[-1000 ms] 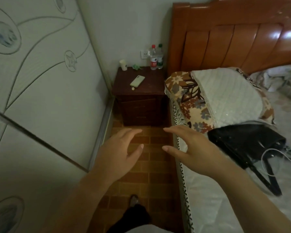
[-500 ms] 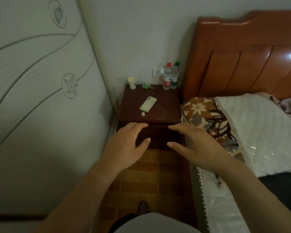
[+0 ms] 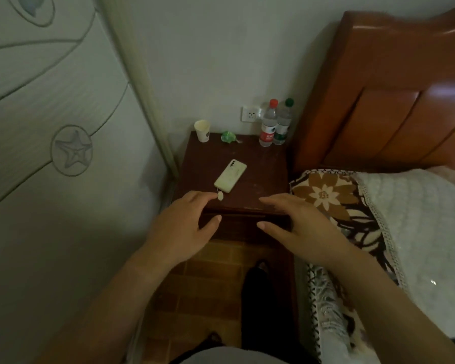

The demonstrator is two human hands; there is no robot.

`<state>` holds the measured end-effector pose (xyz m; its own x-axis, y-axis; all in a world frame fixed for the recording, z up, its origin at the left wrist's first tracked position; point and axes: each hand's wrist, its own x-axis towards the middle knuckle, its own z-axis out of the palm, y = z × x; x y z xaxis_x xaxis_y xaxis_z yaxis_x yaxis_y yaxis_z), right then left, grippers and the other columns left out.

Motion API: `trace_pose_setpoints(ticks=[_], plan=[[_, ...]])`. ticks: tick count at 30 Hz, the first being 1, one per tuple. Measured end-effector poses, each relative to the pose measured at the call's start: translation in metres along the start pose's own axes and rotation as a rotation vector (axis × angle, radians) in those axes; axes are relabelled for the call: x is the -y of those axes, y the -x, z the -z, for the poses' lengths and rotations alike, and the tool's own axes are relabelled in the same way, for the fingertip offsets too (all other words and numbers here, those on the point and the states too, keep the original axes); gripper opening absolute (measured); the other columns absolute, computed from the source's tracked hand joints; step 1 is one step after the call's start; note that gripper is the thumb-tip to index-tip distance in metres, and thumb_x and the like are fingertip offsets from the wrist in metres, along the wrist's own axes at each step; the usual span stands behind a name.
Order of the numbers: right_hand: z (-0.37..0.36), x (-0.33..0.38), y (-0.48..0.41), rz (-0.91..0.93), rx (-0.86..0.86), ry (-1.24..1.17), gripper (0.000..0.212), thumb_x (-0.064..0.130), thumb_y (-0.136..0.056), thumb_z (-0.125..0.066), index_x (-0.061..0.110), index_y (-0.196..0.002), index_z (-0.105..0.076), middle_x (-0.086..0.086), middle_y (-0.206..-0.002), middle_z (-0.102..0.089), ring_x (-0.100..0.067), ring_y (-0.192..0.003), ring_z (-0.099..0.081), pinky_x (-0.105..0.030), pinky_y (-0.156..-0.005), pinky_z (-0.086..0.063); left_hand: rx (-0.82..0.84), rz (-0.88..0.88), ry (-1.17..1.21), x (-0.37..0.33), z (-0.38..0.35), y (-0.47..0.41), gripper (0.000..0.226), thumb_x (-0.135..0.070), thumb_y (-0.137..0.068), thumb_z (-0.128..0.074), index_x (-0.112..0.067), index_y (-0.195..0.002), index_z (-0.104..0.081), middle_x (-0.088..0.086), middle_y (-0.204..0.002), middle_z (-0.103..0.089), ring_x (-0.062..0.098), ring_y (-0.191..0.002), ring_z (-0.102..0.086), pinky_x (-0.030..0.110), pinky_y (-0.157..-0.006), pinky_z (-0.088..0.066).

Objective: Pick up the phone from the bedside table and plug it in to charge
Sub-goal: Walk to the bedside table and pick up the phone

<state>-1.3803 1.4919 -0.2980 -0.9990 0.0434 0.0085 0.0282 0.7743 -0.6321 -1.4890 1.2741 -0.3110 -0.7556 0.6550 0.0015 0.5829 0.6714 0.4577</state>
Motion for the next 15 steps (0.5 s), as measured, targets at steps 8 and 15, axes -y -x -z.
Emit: trace_pose_setpoints(ticks=[8, 15], plan=[[0.019, -0.091, -0.131, 0.025, 0.141, -0.028, 0.050, 0.047, -0.084, -0.057, 0.028, -0.129, -0.045, 0.009, -0.126, -0.051, 0.001, -0.107, -0.045, -0.007, -0.083, -0.034, 0.014, 0.114, 0.051, 0.012, -0.029, -0.133, 0.046, -0.044, -0.087, -0.047, -0.028, -0.129, -0.042, -0.002, -0.128, -0.050, 0.015, -0.094, -0.054, 0.036, -0.080, -0.049], [-0.004, -0.168, -0.227, 0.050, 0.261, -0.008, 0.051, 0.039, -0.085, -0.061, 0.021, -0.130, -0.046, -0.001, -0.134, -0.048, -0.015, -0.123, -0.041, -0.021, -0.102, -0.028, 0.071, 0.259, 0.052, 0.052, -0.073, -0.216, 0.047, -0.042, -0.088, -0.049, -0.025, -0.131, -0.041, 0.001, -0.130, -0.049, 0.019, -0.097, -0.055, 0.038, -0.084, -0.048]])
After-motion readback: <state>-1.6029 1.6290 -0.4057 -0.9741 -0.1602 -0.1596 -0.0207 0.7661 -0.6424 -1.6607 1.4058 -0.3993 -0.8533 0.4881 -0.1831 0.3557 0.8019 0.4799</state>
